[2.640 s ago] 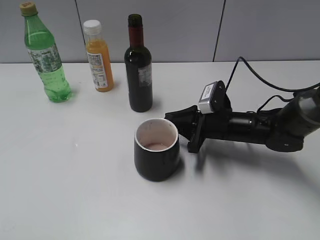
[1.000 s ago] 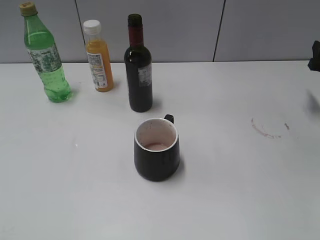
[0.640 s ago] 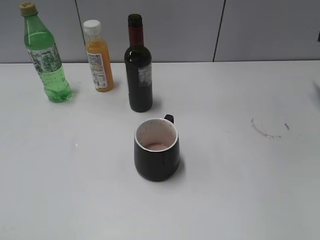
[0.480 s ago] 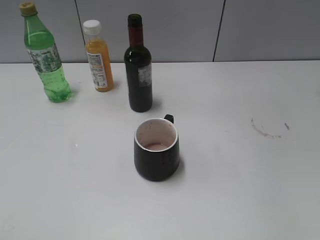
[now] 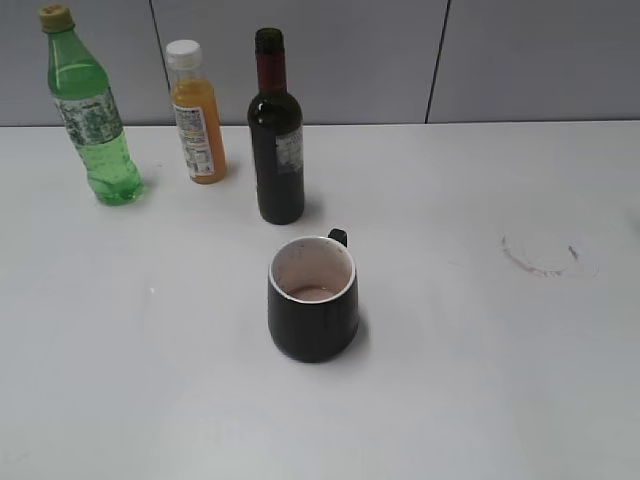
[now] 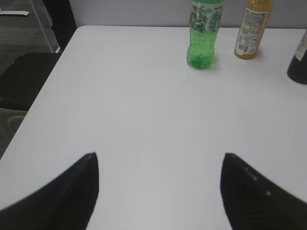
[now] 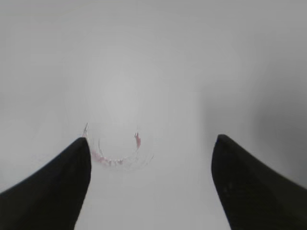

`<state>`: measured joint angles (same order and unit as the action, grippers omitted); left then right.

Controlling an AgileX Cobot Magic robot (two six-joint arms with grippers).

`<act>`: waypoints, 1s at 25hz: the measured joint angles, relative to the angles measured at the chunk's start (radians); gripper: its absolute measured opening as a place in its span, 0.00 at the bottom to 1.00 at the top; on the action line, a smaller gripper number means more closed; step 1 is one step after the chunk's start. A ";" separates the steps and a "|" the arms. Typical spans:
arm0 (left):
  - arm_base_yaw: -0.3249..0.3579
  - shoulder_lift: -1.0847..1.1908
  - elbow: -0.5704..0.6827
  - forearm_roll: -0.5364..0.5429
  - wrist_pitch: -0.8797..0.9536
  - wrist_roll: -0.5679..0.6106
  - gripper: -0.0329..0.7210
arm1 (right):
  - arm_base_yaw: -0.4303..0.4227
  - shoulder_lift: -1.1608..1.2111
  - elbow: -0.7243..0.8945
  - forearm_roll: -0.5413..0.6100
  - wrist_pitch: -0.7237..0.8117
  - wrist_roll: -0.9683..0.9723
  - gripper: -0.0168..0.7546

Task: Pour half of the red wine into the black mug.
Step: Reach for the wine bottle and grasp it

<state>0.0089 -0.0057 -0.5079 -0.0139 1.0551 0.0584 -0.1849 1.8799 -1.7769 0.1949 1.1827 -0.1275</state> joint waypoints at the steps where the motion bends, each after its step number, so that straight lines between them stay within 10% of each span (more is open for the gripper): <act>1: 0.000 0.000 0.000 0.000 0.000 0.000 0.83 | 0.000 -0.035 0.044 0.002 0.000 -0.010 0.79; 25: 0.000 0.000 0.000 0.000 0.000 0.000 0.83 | 0.045 -1.284 1.168 0.037 -0.124 -0.083 0.79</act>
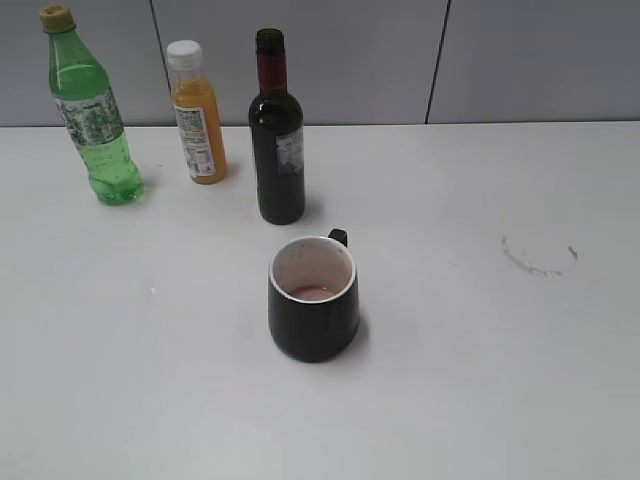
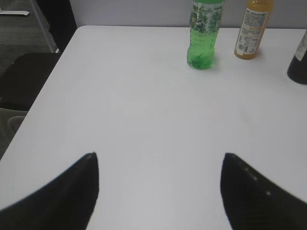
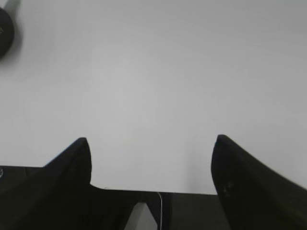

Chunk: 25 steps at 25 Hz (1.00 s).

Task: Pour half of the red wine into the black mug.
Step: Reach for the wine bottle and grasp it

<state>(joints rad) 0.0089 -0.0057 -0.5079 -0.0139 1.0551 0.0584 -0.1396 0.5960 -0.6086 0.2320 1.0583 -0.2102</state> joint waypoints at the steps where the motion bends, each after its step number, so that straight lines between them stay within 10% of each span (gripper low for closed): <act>1: 0.000 0.000 0.000 0.000 0.000 0.000 0.83 | 0.001 -0.048 0.032 0.000 -0.017 0.000 0.79; 25: 0.000 0.000 0.000 0.000 0.000 0.000 0.83 | 0.001 -0.598 0.187 -0.008 -0.115 0.003 0.78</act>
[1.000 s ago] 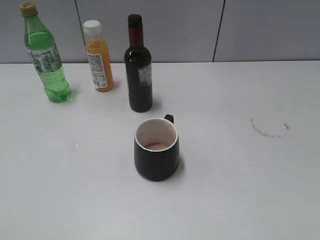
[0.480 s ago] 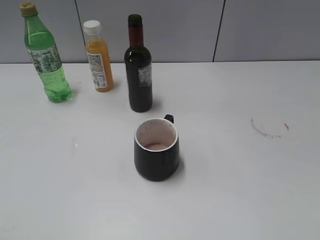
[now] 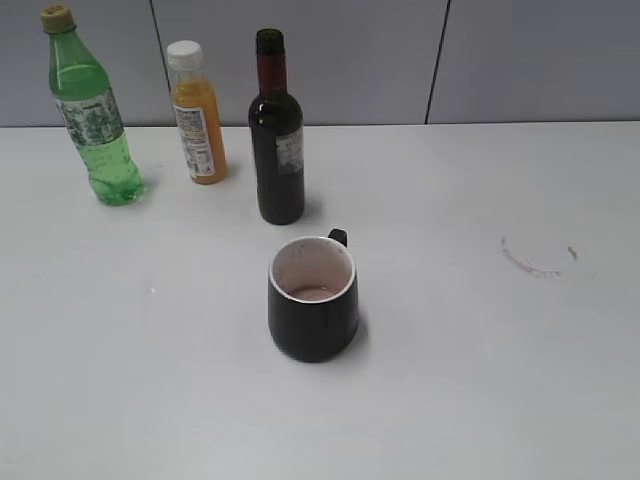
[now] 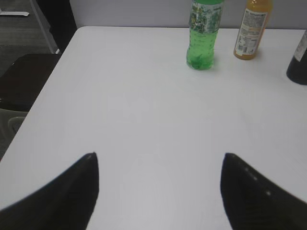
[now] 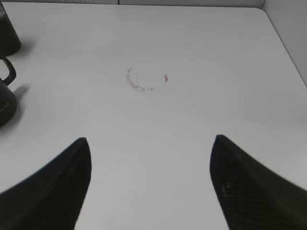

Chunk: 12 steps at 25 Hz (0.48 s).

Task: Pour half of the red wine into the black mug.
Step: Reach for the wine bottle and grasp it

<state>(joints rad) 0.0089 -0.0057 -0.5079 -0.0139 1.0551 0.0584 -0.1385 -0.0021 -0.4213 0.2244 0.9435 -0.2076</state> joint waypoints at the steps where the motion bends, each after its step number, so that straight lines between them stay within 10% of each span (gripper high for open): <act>1: 0.000 0.000 0.000 0.000 0.000 0.000 0.83 | 0.004 -0.001 0.001 0.007 0.000 0.006 0.78; 12: 0.000 0.000 0.000 0.000 0.000 0.000 0.83 | 0.034 -0.001 0.009 0.000 0.001 0.019 0.78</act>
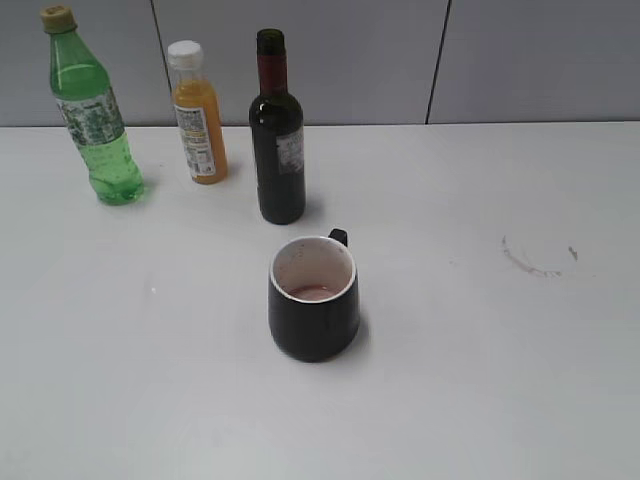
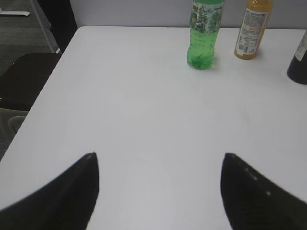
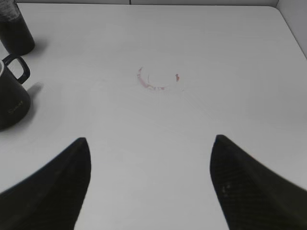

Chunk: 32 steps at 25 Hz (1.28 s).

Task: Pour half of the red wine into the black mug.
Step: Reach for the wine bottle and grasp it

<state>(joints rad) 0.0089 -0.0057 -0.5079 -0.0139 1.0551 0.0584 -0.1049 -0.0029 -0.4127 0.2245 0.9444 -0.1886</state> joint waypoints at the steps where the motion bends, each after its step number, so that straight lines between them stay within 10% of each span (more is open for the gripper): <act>1: 0.000 0.000 0.000 0.000 0.000 0.000 0.83 | 0.000 0.000 0.000 -0.011 0.000 0.006 0.78; 32: 0.000 0.000 0.000 0.000 0.000 0.000 0.83 | 0.001 0.000 0.000 -0.027 0.000 0.048 0.77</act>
<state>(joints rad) 0.0089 -0.0057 -0.5079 -0.0139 1.0551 0.0584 -0.1038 -0.0029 -0.4127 0.1971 0.9444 -0.1408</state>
